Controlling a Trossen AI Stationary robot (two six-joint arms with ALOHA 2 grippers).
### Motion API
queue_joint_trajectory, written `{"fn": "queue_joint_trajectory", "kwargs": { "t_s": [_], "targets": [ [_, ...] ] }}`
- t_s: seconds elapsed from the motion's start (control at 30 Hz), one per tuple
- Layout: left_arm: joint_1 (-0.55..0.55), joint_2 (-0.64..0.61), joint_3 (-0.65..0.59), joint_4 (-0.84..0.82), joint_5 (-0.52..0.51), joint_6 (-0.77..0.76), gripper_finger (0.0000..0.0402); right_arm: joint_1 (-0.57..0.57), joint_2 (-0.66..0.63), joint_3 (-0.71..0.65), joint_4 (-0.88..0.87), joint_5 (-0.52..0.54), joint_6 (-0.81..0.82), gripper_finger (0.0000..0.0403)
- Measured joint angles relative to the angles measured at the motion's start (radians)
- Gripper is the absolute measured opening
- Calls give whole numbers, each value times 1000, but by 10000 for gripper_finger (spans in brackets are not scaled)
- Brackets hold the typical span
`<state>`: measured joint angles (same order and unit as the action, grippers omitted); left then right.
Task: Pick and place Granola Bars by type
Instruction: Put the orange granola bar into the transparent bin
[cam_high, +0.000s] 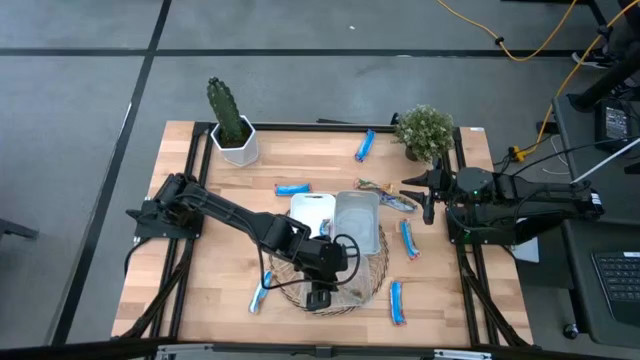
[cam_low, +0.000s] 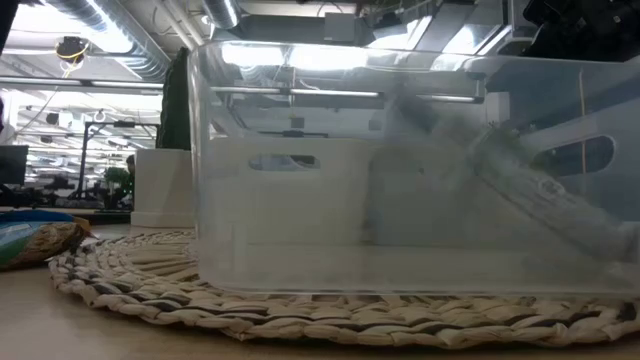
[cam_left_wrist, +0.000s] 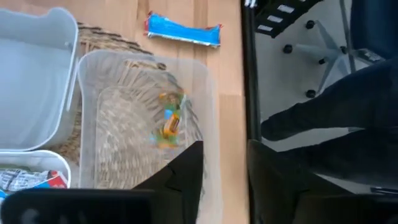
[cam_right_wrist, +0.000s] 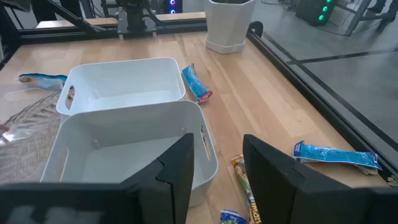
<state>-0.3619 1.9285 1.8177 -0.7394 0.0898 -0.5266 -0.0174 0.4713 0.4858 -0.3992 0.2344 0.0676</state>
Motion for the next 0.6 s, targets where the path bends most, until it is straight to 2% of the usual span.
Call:
{"fn": "queue_joint_trajectory", "kwargs": {
  "t_s": [0.23, 0.37, 0.5, 0.6],
  "targets": [
    [-4, -3, 152, -214, -30, -58, 131, 0, 0, 0, 0, 0, -1, 141],
    [-34, -40, 232, -307, -111, -44, 122, 0, 0, 0, -2, 0, -1, 141],
    [-81, -170, 249, -323, -226, 24, 116, 0, 0, 0, -2, 0, -1, 141],
    [-116, -314, 252, -328, -379, 34, 114, 0, 0, 0, -3, 0, -9, 141]
  ]
}}
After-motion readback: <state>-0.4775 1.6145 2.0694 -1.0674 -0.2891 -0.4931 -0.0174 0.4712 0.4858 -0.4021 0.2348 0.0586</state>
